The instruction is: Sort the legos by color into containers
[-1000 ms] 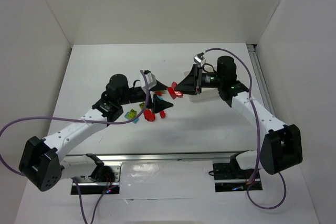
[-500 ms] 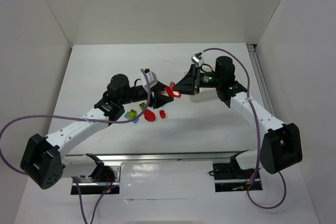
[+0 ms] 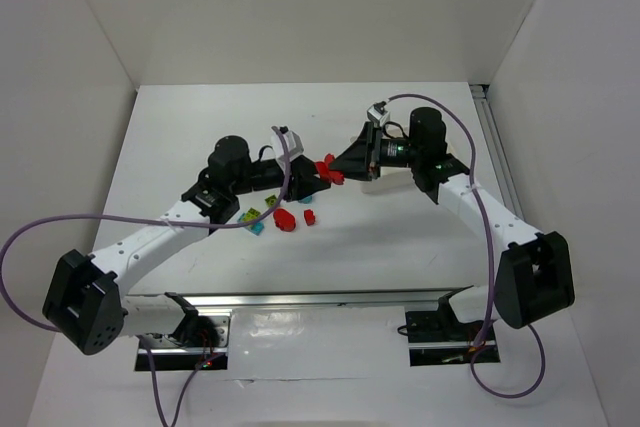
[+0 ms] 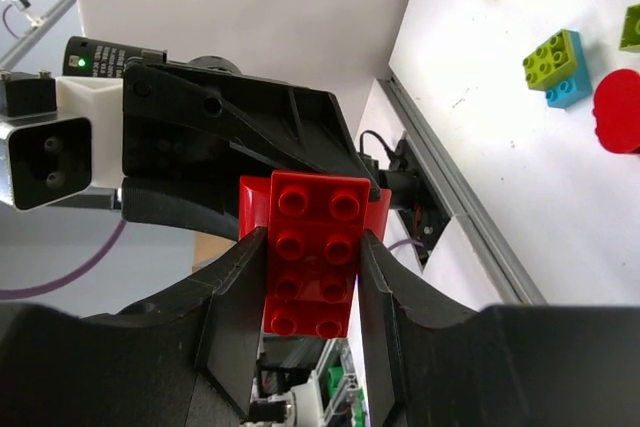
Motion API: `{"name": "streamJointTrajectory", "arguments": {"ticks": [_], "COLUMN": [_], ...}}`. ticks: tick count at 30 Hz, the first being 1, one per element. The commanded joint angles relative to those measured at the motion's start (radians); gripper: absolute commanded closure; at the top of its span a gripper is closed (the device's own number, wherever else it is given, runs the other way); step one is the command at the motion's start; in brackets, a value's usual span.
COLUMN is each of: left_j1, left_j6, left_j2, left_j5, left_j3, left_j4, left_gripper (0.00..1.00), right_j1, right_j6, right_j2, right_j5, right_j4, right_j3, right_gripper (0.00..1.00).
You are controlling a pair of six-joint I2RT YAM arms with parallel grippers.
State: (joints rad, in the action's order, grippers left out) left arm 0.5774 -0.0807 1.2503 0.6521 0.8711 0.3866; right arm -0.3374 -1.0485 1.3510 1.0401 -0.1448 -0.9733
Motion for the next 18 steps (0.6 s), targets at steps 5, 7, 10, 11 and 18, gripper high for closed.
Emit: {"name": "streamJointTrajectory", "arguments": {"ticks": [5, 7, 10, 11, 18], "left_j1": [0.007, 0.007, 0.007, 0.007, 0.007], "left_j6": [-0.011, -0.011, -0.011, -0.011, -0.060], "left_j2": [0.012, -0.017, -0.064, -0.065, -0.029], "left_j5": [-0.035, -0.063, -0.120, -0.130, -0.173], "left_j3": [0.051, 0.025, -0.024, -0.024, 0.064], "left_j4": [0.005, 0.015, 0.024, 0.012, -0.168], "left_gripper": [1.00, 1.00, 1.00, 1.00, 1.00], "right_j1": [0.012, 0.055, 0.110, 0.121, 0.155], "right_j6": [0.165, 0.195, 0.248, 0.257, 0.444], "right_j2": [-0.018, -0.018, -0.018, -0.018, 0.048], "right_j5": [-0.009, -0.009, -0.018, -0.018, -0.341], "right_j4": [0.137, 0.198, 0.261, 0.261, 0.508], "right_j3": [-0.042, -0.051, -0.073, -0.073, -0.231], "right_gripper": [0.80, 0.80, 0.80, 0.80, 0.80]}}
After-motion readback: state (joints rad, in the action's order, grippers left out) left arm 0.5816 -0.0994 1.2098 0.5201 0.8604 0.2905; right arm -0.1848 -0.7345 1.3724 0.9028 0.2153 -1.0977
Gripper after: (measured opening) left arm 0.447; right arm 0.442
